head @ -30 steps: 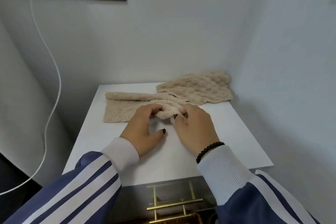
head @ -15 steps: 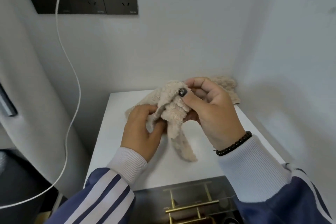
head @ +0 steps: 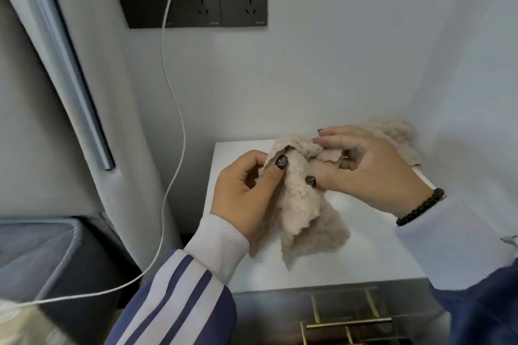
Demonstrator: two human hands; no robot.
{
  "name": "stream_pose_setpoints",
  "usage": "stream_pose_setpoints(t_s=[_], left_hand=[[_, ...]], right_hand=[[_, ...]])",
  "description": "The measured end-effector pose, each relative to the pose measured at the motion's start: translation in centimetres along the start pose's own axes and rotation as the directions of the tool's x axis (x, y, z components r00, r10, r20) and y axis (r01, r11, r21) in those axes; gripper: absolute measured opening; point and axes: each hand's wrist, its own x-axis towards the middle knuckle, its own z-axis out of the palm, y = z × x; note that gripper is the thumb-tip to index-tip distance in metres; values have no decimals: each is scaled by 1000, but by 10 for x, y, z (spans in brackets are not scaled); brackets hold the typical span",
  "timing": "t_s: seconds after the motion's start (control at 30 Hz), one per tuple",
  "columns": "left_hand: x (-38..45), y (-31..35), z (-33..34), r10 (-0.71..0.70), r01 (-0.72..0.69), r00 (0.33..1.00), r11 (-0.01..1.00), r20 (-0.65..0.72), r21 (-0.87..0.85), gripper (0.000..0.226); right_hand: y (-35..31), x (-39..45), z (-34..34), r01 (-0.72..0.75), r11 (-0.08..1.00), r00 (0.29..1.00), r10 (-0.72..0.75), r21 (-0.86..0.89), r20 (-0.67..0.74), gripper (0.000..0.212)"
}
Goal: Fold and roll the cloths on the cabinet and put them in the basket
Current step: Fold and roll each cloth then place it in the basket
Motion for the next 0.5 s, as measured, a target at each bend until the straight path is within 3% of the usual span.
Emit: stream_pose_setpoints(t_s=[0.13,0.2,0.27,0.4,0.5], left_hand=[[0,1,-5,7,-7,996,1000,-86,-7,17],[-4,3,-9,-5,3,996,1000,-90,-30,14],[-10,1,-12,-31,32,999,999,-36,13,9],[-26,-8,-19,-121,77,982,960,148,269,16],[-34,-11,-26,-158,74,963,935,218,348,15]], right_hand=[[-1,2,-1,25,1000,995,-26,-3,-100,14],[2,2,-12,4,999,988,3,40,-158,13],[2,-1,-26,-10,998,979,24,68,-201,8],[5,-14,-47,-6,995,968,30,96,-249,9],[7,-29,-62,-57,989,986,77,134,-148,12]])
